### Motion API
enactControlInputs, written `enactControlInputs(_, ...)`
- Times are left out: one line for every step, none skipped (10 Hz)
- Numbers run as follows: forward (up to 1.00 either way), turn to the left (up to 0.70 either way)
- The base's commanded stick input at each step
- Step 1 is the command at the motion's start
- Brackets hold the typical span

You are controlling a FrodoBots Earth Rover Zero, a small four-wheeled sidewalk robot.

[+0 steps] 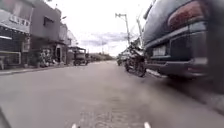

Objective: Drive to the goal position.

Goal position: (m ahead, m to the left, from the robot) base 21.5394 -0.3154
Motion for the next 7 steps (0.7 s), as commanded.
enactControlInputs(0.7, 0.0)
enactControlInputs(0.7, 0.0)
enactControlInputs(0.7, 0.0)
enactControlInputs(0.7, 0.0)
enactControlInputs(0.7, 0.0)
enactControlInputs(0.7, 0.0)
enactControlInputs(0.7, 0.0)
